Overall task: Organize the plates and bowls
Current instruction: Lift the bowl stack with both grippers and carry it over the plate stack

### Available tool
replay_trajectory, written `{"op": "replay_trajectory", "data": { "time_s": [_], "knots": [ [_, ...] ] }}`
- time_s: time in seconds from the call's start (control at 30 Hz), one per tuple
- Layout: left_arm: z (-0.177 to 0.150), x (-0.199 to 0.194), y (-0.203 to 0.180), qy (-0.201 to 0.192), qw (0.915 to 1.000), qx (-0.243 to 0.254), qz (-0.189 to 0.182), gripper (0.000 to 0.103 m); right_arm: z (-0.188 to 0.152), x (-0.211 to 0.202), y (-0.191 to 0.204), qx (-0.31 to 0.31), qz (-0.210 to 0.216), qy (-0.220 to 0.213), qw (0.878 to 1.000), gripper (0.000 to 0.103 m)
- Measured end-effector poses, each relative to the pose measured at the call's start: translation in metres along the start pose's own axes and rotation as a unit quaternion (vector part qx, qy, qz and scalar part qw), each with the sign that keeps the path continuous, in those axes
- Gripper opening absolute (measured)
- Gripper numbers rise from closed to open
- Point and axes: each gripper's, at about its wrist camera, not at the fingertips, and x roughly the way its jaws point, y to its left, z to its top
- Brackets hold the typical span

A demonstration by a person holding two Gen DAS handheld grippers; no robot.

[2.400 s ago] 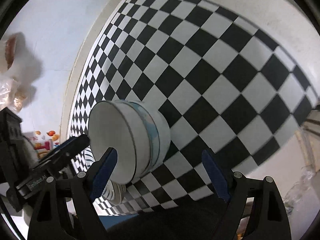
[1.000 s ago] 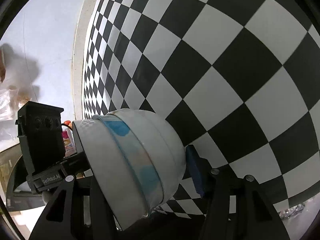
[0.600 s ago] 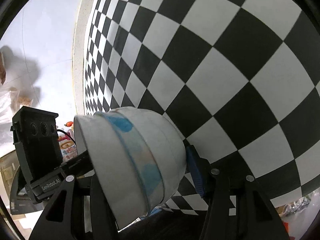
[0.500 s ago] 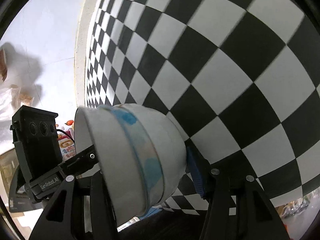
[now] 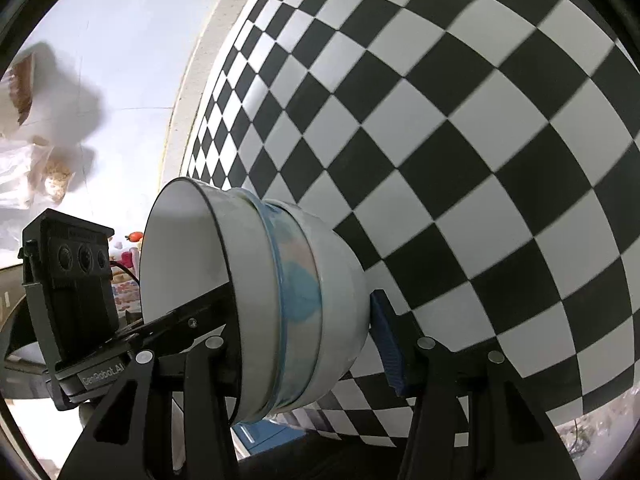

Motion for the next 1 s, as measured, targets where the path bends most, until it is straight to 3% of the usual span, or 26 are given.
{"op": "replay_trajectory", "data": {
  "time_s": [0.43,0.73,1.0],
  "knots": [
    [-0.025,-0.057,0.041,-0.045,0.9983,-0.036,0.001,0.049,-0.008,0.022,0.074,-0.061,-0.006,0.018,0.998,0.053],
    [-0.063,-0.098,0.098,-0.084,0.9928,-0.085,0.009,0.049,-0.026,0.068,0.144,-0.117,-0.005,0.053,0.992,0.053],
    [-0.095,-0.107,0.149,-0.1,0.9851,-0.139,0.014,0.049,-0.054,0.116,0.175,-0.154,-0.011,0.095,0.983,0.053]
  ]
}}
